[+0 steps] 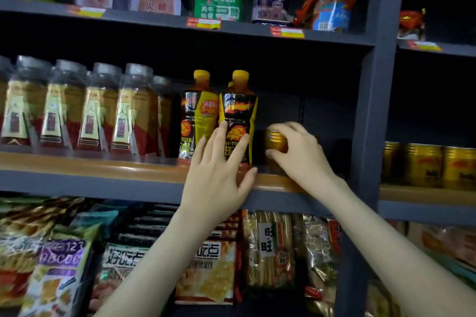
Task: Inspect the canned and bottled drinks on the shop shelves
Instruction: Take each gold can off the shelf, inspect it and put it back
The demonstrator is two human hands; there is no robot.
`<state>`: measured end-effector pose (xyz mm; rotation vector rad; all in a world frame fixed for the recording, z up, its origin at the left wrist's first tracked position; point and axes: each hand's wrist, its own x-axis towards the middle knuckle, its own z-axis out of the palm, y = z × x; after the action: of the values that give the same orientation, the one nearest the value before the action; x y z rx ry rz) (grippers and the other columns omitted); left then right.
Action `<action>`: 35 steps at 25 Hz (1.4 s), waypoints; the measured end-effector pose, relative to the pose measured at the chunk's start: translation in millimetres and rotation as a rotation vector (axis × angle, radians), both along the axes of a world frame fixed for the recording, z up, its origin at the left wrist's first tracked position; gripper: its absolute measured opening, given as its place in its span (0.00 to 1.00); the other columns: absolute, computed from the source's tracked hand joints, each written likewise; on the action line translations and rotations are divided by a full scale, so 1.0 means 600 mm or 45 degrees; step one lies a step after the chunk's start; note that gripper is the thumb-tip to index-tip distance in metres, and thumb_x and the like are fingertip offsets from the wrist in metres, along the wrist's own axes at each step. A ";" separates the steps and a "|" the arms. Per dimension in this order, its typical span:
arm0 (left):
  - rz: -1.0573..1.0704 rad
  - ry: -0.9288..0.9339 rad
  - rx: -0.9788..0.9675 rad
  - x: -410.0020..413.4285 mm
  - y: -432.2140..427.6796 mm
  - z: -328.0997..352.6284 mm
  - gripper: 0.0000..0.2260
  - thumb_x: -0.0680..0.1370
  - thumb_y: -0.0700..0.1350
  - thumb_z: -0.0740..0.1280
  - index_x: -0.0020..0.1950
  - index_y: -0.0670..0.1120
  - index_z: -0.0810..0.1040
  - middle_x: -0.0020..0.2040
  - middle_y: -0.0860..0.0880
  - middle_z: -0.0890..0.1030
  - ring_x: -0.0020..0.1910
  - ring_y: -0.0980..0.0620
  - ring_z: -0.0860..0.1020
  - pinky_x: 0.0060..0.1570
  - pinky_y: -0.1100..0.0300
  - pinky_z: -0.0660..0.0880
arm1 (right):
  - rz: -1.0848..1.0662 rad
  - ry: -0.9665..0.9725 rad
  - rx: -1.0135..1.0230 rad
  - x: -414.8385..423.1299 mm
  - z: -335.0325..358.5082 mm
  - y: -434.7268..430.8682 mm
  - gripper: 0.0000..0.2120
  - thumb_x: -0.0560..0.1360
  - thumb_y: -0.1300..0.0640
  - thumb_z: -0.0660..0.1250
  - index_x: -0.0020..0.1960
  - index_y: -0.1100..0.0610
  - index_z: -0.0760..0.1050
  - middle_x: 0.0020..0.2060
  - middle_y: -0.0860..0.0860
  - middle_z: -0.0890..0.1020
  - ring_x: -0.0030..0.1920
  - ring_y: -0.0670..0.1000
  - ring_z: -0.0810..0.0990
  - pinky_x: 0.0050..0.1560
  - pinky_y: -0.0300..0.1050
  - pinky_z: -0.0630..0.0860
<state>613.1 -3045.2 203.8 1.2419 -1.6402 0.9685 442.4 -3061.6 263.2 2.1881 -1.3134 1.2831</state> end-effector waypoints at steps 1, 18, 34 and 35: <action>-0.019 0.007 -0.014 0.001 0.001 0.000 0.27 0.79 0.59 0.53 0.75 0.48 0.67 0.76 0.38 0.63 0.74 0.41 0.64 0.73 0.48 0.53 | 0.030 -0.035 -0.094 0.002 -0.006 0.006 0.23 0.76 0.56 0.68 0.70 0.50 0.69 0.70 0.50 0.67 0.67 0.55 0.70 0.62 0.48 0.70; -1.057 0.616 0.633 -0.178 0.180 -0.237 0.33 0.68 0.54 0.74 0.67 0.64 0.61 0.61 0.74 0.70 0.63 0.73 0.69 0.59 0.75 0.67 | 0.636 -0.159 0.371 -0.184 -0.291 0.219 0.37 0.68 0.42 0.71 0.69 0.26 0.53 0.67 0.25 0.63 0.69 0.31 0.62 0.65 0.25 0.60; -1.410 2.392 1.788 -0.497 0.305 -0.382 0.37 0.63 0.58 0.77 0.66 0.40 0.74 0.56 0.41 0.82 0.47 0.50 0.83 0.44 0.58 0.81 | 0.851 0.078 0.519 -0.472 -0.530 0.275 0.39 0.72 0.47 0.70 0.76 0.48 0.54 0.76 0.43 0.55 0.78 0.50 0.50 0.77 0.49 0.48; -1.349 2.313 1.902 -0.495 0.308 -0.391 0.29 0.70 0.60 0.68 0.65 0.44 0.76 0.56 0.44 0.83 0.49 0.53 0.83 0.47 0.58 0.79 | 0.854 0.099 0.505 -0.477 -0.533 0.274 0.36 0.73 0.46 0.69 0.75 0.50 0.55 0.75 0.45 0.59 0.78 0.49 0.52 0.77 0.50 0.47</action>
<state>316.0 -2860.2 -30.8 0.9316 -0.7656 -1.8862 156.1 -2897.0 -56.8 3.0973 -0.8779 1.1813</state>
